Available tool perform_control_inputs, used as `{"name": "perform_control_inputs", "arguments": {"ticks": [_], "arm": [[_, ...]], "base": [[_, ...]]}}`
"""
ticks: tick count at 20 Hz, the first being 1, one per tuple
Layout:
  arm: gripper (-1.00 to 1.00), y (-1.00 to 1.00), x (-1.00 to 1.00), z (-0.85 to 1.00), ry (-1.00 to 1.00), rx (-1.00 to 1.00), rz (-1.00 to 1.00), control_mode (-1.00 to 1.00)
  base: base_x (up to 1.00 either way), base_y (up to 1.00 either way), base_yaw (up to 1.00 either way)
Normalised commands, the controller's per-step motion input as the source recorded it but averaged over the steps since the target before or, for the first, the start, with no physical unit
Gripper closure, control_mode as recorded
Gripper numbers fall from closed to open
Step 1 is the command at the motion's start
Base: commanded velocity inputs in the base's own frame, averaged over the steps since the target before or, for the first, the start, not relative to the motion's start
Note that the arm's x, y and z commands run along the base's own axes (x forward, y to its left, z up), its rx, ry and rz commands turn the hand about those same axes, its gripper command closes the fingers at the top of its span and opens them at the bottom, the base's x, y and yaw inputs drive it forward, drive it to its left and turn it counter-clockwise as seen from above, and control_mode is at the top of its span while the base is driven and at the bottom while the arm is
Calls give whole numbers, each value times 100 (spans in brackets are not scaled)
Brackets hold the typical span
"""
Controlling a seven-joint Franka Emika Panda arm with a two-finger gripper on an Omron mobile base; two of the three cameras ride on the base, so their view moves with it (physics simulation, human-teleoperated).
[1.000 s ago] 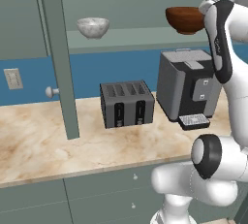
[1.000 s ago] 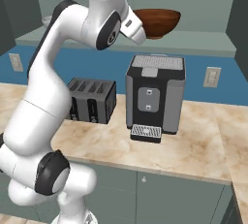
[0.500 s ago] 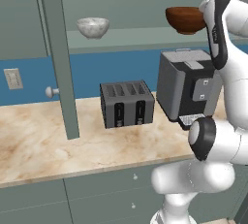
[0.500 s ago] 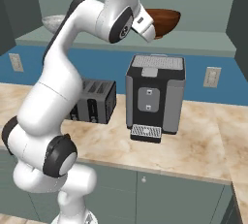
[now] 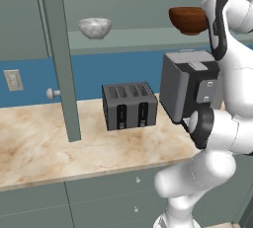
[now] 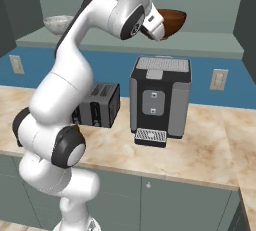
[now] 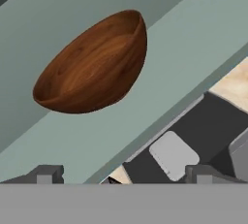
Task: Take the smaller bowl and place it next to the appetizer plate on the dining counter , and place the larger bowl next to the plate with cooked food.
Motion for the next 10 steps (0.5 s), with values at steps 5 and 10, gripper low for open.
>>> {"name": "perform_control_inputs", "arguments": {"ticks": [5, 10], "arm": [[-100, 0, 42, -12, 0, 0, 0, -100], [-100, -2, 46, -15, 0, 0, 0, -100]], "base": [[0, 0, 0], [0, 0, 0]]}}
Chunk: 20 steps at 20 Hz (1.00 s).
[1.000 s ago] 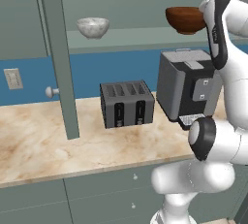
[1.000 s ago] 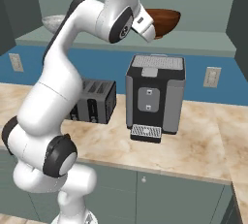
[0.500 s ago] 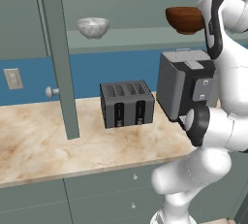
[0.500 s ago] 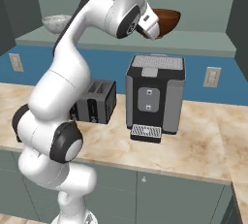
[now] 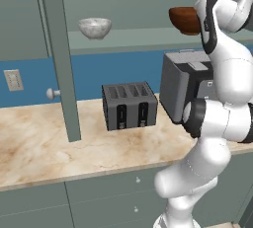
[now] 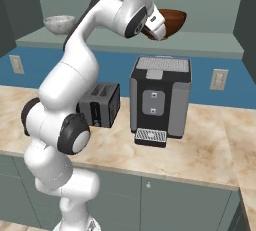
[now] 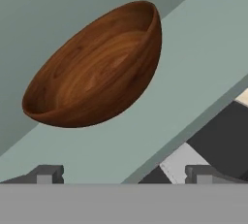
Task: Take the smaller bowl and place it next to the appetizer plate on the dining counter , and place the larger bowl next to the plate with cooked food.
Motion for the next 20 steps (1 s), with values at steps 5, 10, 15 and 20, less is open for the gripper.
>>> {"name": "perform_control_inputs", "arguments": {"ticks": [5, 10, 15, 20], "arm": [[-100, -11, 41, -10, 0, 0, 1, -100], [-100, -6, 36, 0, -2, 0, 0, -100], [-100, -4, 33, 0, -6, 2, 0, -100], [-100, -3, 30, 0, -2, 8, 0, -100]], "base": [[0, 0, 0], [0, 0, 0], [0, 0, 0], [0, 0, 0]]}}
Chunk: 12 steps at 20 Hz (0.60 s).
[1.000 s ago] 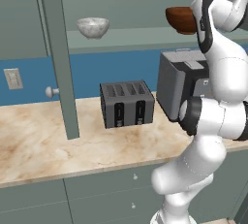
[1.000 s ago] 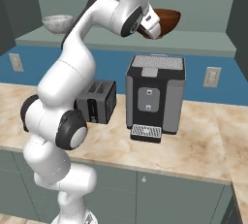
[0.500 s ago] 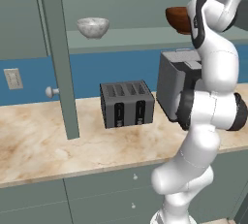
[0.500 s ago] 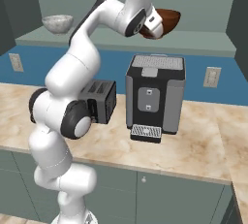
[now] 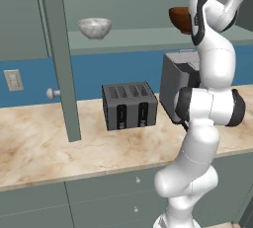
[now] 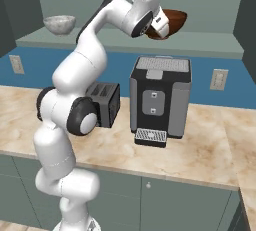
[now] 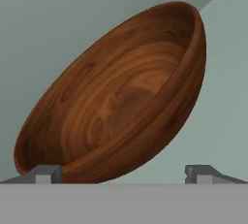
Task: Take the smaller bowl and place it next to the appetizer plate on the dining counter , and place the larger bowl next to the plate with cooked food.
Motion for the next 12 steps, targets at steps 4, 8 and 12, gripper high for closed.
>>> {"name": "perform_control_inputs", "arguments": {"ticks": [4, 8, 12], "arm": [[-100, -11, 27, 0, 1, 6, 0, -100], [-100, -12, 16, 0, 2, 2, 0, -100], [-100, -7, 0, 0, 0, 0, 0, -100]], "base": [[0, 0, 0], [0, 0, 0], [0, 0, 0]]}}
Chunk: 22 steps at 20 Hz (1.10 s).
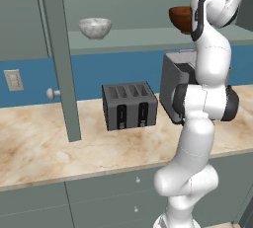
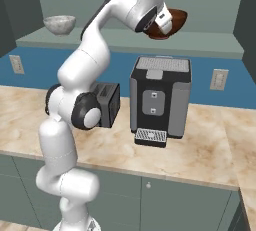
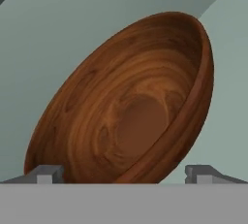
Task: Take the smaller bowl and place it next to the appetizer plate on the dining counter , and place the larger bowl next to the plate with cooked food.
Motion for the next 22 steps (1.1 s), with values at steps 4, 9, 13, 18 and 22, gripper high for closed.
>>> {"name": "perform_control_inputs", "arguments": {"ticks": [4, 9, 13, 18, 22], "arm": [[-100, 0, 0, -1, 0, 0, 0, -100], [-100, -6, 23, -14, 7, 0, 0, -100], [-100, -11, 48, -27, 15, 0, 0, -100], [-100, -4, 48, -17, 17, 0, 0, -100], [100, -4, 21, -25, 24, 0, -3, -100]], "base": [[0, 0, 0], [0, 0, 0], [0, 0, 0], [0, 0, 0], [0, 0, 0]]}}
